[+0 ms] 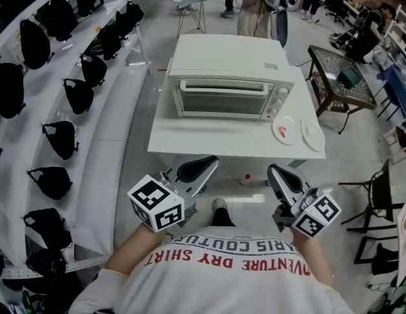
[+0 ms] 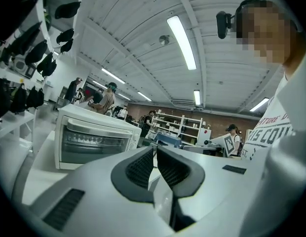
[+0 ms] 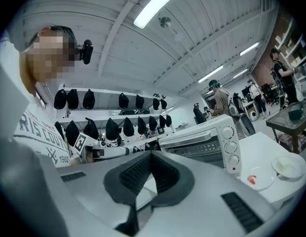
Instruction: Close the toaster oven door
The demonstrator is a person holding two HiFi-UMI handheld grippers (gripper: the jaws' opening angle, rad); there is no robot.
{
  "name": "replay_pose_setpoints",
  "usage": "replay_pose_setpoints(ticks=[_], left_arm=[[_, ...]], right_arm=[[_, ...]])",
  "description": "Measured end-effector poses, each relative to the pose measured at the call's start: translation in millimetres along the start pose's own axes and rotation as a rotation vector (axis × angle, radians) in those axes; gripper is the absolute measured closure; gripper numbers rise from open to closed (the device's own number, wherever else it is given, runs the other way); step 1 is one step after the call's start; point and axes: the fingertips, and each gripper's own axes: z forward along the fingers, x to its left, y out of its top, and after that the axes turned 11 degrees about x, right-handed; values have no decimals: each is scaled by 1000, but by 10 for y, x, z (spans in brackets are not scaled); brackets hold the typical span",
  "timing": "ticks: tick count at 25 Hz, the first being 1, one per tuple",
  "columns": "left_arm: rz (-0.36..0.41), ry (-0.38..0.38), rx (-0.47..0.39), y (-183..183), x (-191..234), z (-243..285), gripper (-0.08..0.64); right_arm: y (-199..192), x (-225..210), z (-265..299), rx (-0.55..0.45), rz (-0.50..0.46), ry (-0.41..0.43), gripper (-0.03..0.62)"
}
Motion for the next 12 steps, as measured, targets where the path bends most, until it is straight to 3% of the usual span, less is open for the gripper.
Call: replay_pose_setpoints(ticks=[12], left_arm=[[14,-6,22,-52,-34,60,515]], right_arm=[[-39,-34,-58,-6,7,-10,569]])
